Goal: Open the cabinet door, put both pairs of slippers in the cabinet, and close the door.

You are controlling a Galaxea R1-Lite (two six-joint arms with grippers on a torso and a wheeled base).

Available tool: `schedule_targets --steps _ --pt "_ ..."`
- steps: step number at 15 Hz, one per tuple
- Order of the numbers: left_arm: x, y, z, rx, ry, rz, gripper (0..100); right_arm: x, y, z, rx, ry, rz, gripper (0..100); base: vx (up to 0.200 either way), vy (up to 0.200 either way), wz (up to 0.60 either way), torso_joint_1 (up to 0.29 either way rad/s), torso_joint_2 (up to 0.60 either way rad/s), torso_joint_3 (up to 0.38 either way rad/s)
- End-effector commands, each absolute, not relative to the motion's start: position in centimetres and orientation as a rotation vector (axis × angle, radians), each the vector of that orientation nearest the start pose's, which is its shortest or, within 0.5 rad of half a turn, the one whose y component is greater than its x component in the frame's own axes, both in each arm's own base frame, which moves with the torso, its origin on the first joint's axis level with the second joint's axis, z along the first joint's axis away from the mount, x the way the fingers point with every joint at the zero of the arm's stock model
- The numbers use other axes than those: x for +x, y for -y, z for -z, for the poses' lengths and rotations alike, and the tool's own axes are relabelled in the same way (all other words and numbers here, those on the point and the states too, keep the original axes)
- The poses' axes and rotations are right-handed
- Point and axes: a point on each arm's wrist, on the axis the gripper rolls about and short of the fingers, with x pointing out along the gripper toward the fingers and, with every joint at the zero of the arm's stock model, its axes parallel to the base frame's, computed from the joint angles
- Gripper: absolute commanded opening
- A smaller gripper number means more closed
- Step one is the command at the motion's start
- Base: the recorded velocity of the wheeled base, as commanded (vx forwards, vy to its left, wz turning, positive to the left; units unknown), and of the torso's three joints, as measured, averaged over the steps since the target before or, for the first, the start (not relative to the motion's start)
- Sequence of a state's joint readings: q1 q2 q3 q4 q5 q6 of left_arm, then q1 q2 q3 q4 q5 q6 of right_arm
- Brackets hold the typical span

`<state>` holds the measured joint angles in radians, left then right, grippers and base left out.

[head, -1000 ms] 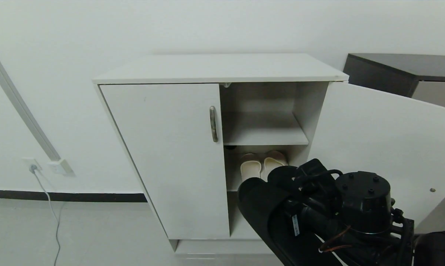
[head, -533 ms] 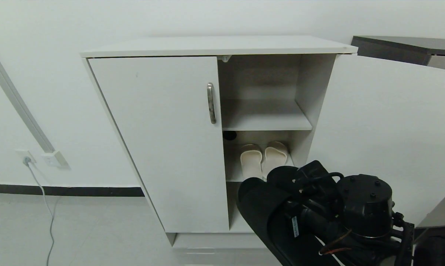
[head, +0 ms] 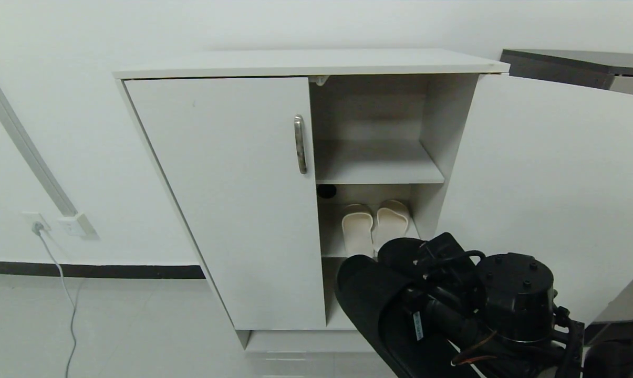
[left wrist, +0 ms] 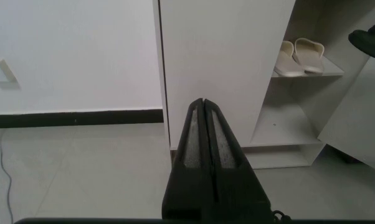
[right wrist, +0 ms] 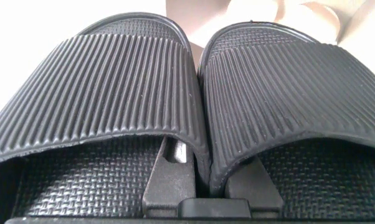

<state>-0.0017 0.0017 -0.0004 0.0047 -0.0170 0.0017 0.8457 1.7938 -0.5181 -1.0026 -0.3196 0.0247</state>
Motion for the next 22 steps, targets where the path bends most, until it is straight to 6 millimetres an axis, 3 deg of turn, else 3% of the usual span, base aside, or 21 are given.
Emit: schedule_targets --steps 1,7,11,15,18,20,22 --pt "-2.3 0.0 -7.5 0.001 -0.005 0.018 0 19.6 -21.1 -11.8 -0.131 -0.244 -0.524 0 0.000 0.000 -0.60 -0.007 0.00 0.002" --pt "-2.3 0.0 -7.5 0.001 -0.005 0.018 0 19.2 -21.9 -11.4 -0.127 -0.222 -0.556 0 0.000 0.000 0.00 0.000 0.00 0.000" --pt "-2.3 0.0 -7.5 0.001 -0.006 0.018 0 21.4 -25.1 -11.0 -0.125 -0.187 -0.396 0 0.000 0.000 0.00 0.000 0.00 0.000" --pt "-2.3 0.0 -7.5 0.001 -0.006 0.018 0 22.5 -28.7 -8.9 -0.171 -0.212 -0.221 0 0.000 0.000 0.00 0.000 0.00 0.000" --pt "-2.3 0.0 -7.5 0.002 -0.005 0.020 0 24.0 -30.2 -10.5 -0.095 -0.212 -0.172 0 0.000 0.000 0.00 0.000 0.00 0.000" --pt "-2.3 0.0 -7.5 0.001 -0.005 0.018 0 25.3 -30.6 -13.4 -0.014 -0.237 -0.085 0 0.000 0.000 0.00 0.000 0.00 0.000" --pt "-2.3 0.0 -7.5 0.001 -0.005 0.018 0 25.0 -30.5 -16.9 0.016 -0.226 -0.052 0 0.000 0.000 0.00 0.000 0.00 0.000"
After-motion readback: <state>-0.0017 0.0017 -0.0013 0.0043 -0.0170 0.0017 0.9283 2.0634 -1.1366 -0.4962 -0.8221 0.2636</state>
